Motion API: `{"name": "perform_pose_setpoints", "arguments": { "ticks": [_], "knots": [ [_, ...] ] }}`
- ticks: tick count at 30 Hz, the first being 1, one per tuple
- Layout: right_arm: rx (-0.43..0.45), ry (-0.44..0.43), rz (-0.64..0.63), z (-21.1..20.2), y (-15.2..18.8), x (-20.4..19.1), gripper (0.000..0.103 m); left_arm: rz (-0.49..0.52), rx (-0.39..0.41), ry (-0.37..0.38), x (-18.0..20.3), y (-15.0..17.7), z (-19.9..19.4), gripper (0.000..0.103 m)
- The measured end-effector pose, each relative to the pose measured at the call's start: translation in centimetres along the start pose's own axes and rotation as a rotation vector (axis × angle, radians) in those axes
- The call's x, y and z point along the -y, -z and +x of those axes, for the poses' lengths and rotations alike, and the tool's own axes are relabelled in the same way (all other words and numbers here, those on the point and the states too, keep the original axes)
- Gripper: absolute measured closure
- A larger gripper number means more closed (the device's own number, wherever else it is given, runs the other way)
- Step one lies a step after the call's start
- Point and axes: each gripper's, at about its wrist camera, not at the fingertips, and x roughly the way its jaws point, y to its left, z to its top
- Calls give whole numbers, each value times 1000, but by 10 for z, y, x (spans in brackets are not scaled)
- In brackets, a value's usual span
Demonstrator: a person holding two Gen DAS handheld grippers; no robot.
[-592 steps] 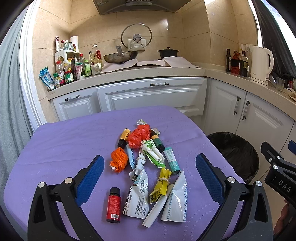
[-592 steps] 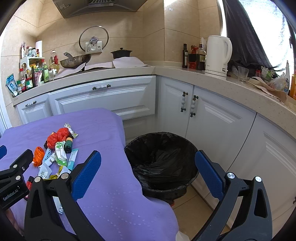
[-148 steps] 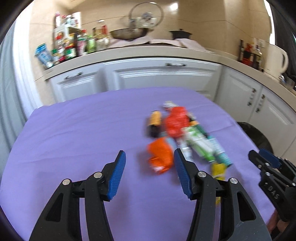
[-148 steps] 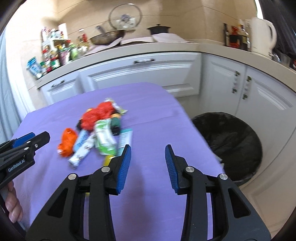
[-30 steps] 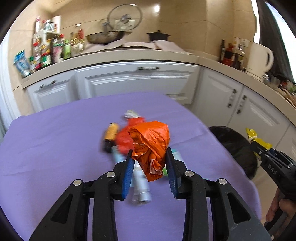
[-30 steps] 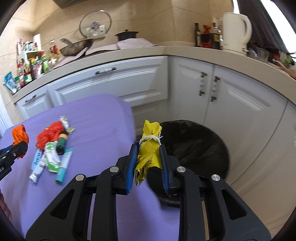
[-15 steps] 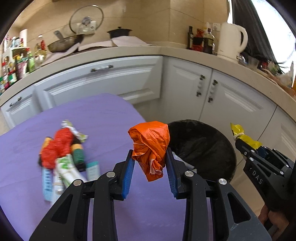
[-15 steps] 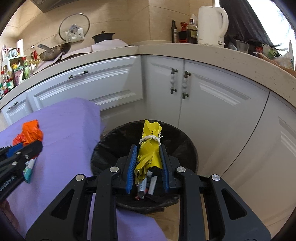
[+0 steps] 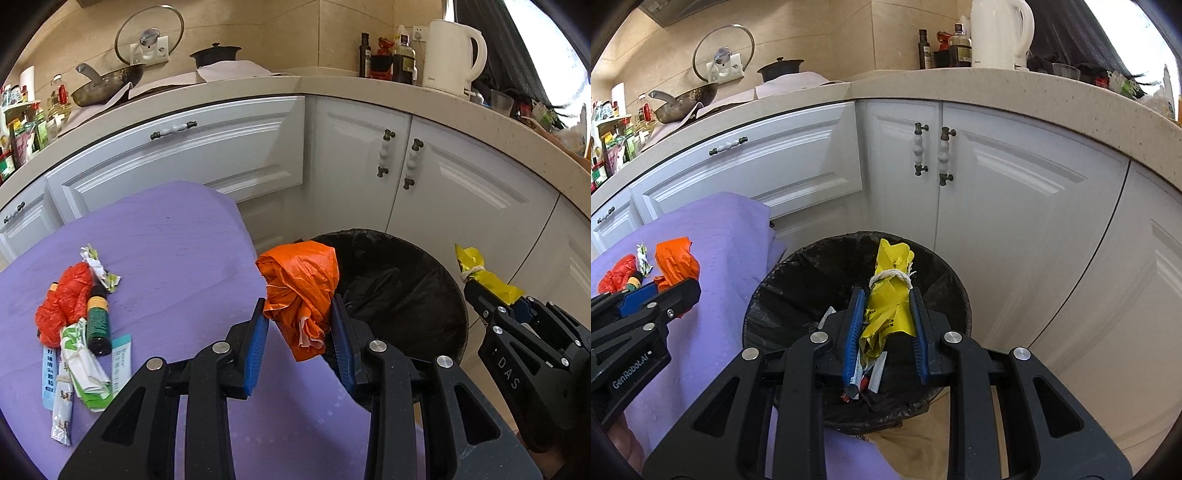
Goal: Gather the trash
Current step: 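Carry both items over the black bin and open both tools to drop them, then return both tools to the table and grasp the teal toothpaste tube with the right tool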
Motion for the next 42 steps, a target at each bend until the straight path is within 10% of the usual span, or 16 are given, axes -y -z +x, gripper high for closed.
{"name": "perform_pose_setpoints", "arguments": {
  "ticks": [25, 42],
  "knots": [
    [10, 16, 26, 7, -7, 8, 65, 13, -38, -13, 9, -11, 20, 50],
    [33, -116, -13, -34, -14, -69, 65, -61, 21, -102, -67, 2, -40, 41]
  ]
}}
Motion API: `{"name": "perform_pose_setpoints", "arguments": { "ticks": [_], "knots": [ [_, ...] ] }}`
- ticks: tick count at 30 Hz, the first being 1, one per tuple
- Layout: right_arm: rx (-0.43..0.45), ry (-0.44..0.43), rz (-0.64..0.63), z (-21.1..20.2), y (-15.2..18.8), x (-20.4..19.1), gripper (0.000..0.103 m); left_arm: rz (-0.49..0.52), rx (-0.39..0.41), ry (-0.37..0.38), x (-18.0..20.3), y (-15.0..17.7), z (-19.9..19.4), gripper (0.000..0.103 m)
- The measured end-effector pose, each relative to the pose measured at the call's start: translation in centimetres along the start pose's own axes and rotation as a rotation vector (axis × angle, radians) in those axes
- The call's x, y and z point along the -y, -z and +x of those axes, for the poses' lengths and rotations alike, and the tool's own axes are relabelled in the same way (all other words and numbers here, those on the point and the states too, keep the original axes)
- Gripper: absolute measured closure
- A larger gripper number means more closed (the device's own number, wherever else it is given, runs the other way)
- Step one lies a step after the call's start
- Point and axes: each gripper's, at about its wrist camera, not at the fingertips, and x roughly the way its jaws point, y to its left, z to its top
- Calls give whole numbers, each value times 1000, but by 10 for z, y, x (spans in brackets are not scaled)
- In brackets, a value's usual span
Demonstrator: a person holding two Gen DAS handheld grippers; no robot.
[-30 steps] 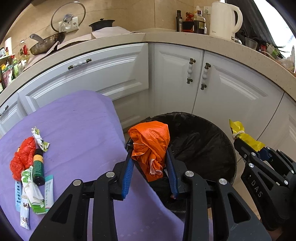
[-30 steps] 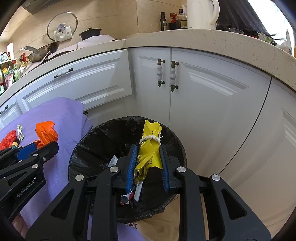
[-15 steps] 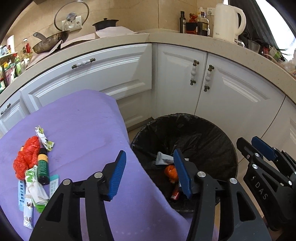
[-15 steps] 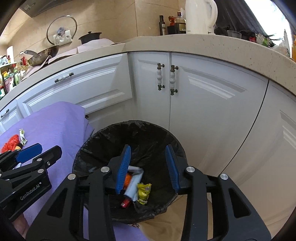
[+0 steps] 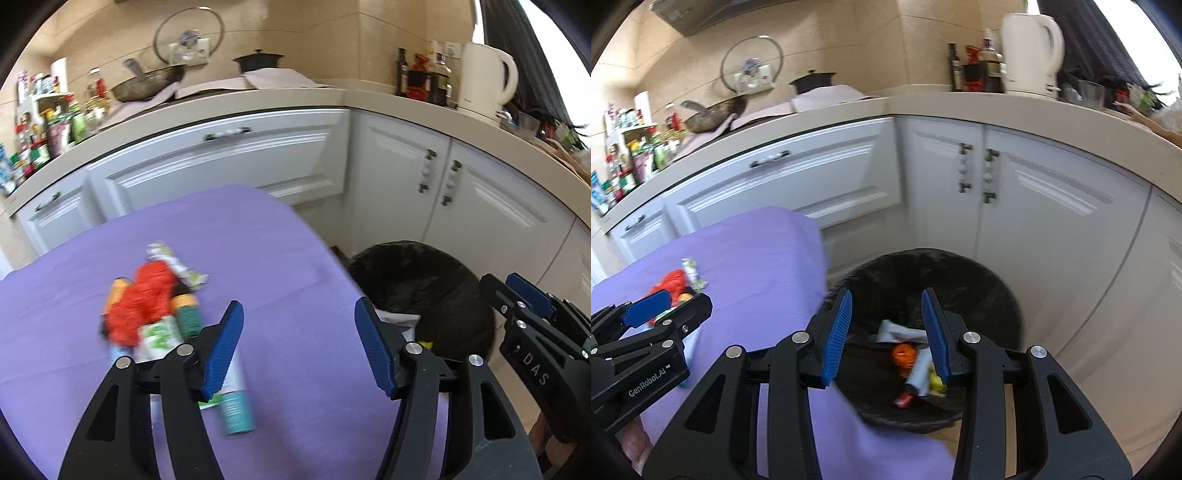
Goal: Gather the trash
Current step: 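Return both tools to the table and grasp the teal toothpaste tube with the right tool, then lift the teal toothpaste with the right tool while the left tool approaches the white rolled tube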
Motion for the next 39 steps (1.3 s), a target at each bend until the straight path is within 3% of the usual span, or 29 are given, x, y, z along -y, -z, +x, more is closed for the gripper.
{"name": "perform_pose_setpoints", "arguments": {
  "ticks": [14, 22, 30, 34, 36, 39],
  "knots": [
    [-50, -169, -131, -5, 15, -111, 65, -172, -22, -205, -134, 37, -36, 38],
    [-127, -211, -212, 6, 32, -156, 65, -254, -48, -280, -191, 58, -40, 38],
    [-221, -201, -250, 24, 45, -176, 66, -288, -74, -285, -210, 70, -39, 38],
    [-261, -202, -269, 31, 48, -180, 75, -288, -79, -265, -207, 73, -38, 38],
    [-271, -206, -275, 32, 50, -181, 85, -284, -80, -255, -203, 74, -38, 38],
    [-282, -214, -290, 33, 51, -183, 86, -280, -83, -242, -197, 74, -37, 38]
  ]
}}
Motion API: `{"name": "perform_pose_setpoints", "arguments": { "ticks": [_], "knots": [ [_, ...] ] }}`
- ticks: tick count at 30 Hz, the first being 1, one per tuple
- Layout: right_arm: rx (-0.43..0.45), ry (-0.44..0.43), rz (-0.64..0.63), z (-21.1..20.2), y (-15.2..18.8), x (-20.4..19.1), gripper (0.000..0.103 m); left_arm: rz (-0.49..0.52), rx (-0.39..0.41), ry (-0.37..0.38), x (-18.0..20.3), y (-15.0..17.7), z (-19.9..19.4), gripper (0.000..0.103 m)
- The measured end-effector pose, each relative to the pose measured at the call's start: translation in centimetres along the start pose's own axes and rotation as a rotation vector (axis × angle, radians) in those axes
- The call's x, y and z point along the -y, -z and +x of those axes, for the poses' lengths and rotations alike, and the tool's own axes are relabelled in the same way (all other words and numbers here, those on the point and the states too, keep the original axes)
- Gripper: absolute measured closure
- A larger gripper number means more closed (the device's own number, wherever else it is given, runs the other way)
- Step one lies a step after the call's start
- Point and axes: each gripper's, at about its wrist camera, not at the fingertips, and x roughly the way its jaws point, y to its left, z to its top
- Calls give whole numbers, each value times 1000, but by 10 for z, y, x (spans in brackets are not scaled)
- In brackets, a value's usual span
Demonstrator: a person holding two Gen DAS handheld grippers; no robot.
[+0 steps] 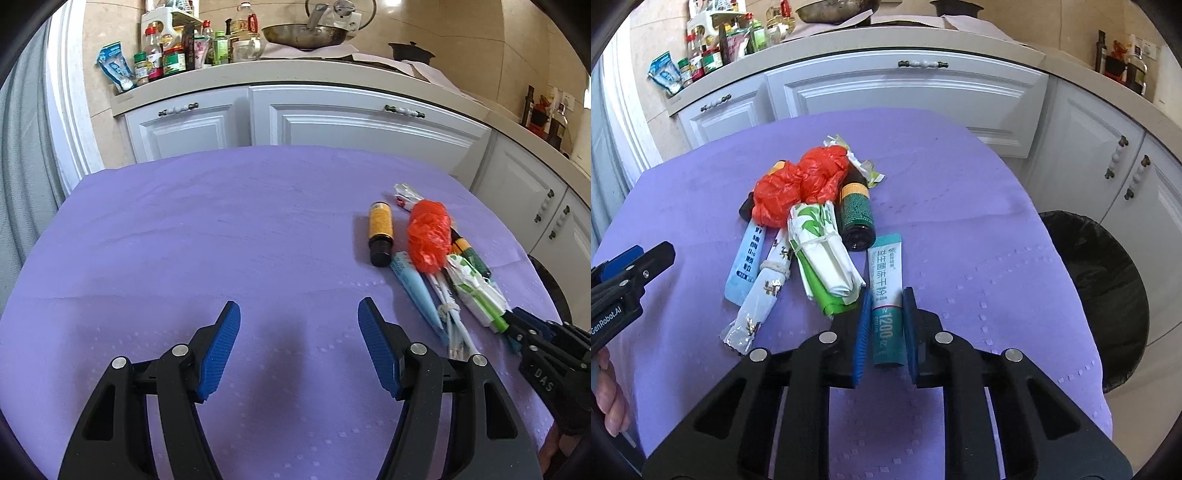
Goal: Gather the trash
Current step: 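Lift the teal toothpaste with the right tool while the left tool approaches the white rolled tube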
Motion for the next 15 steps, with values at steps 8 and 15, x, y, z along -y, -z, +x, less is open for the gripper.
{"name": "perform_pose_setpoints", "arguments": {
  "ticks": [8, 15],
  "knots": [
    [34, 5, 23, -9, 2, 11, 88, 23, -7, 39, 21, 3, -4, 38],
    [68, 27, 64, -22, 8, 35, 88, 54, 2, 64, 45, 6, -11, 38]
  ]
}}
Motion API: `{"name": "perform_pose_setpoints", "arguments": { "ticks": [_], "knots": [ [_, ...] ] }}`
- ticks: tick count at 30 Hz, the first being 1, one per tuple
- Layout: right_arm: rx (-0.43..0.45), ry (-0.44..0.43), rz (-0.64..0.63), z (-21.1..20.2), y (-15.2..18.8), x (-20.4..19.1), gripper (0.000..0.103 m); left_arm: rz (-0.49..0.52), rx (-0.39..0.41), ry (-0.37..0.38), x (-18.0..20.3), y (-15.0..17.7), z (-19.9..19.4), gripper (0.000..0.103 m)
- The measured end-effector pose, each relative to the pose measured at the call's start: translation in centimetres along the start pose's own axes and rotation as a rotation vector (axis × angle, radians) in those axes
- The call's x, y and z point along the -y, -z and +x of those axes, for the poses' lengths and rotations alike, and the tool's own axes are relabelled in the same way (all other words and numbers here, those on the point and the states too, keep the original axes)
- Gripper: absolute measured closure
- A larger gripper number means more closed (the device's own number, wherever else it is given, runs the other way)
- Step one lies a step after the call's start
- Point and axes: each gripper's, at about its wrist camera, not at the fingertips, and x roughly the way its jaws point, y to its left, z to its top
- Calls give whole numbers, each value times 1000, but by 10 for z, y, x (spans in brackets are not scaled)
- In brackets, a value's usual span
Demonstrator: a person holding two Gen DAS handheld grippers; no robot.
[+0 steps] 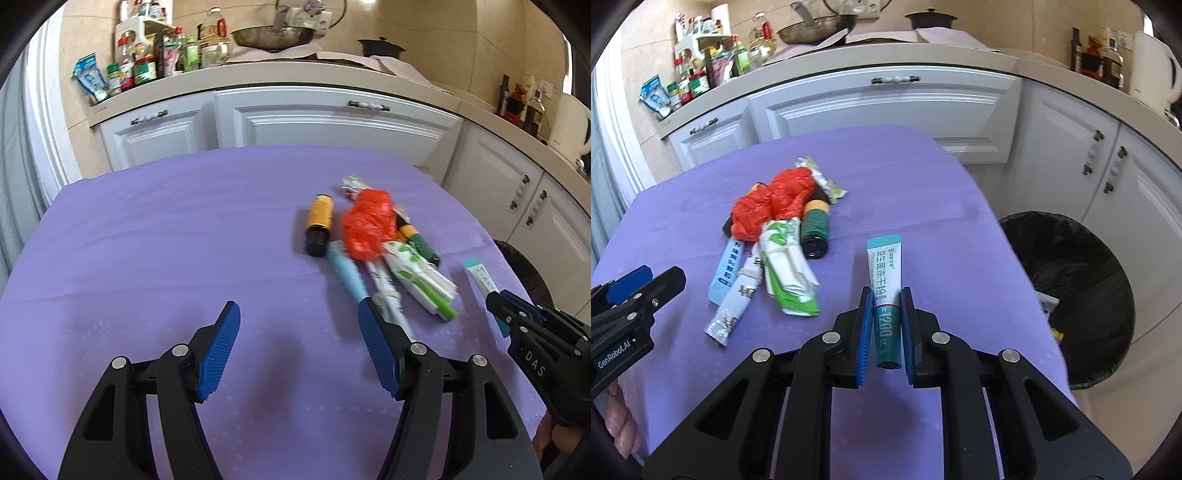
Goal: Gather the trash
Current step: 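Lift the teal toothpaste with the right tool while the left tool approaches the white rolled tube, then grasp the white rolled tube with the left tool while the right tool carries the toothpaste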
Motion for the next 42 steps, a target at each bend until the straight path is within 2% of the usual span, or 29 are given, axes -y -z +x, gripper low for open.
{"name": "perform_pose_setpoints", "arguments": {
  "ticks": [9, 11, 17, 21, 22, 32, 42],
  "knots": [
    [28, 5, 65, -13, 11, 36, 88, 57, 15, 9, 34, 7, -4, 38],
    [34, 3, 77, -15, 12, 42, 88, 73, 12, 9, 42, 10, -3, 42],
    [43, -1, 105, -19, 16, 55, 88, 121, -25, 6, 59, 19, 6, 57],
    [46, -3, 116, -19, 18, 60, 88, 139, -55, 20, 63, 24, 14, 83],
    [46, -3, 117, -19, 18, 61, 88, 143, -59, 22, 63, 25, 16, 86],
    [53, 1, 116, -22, 20, 63, 88, 151, -3, 45, 64, 27, 2, 89],
    [86, 19, 104, -32, 18, 59, 88, 136, 18, 56, 59, 24, -9, 90]
  ]
}}
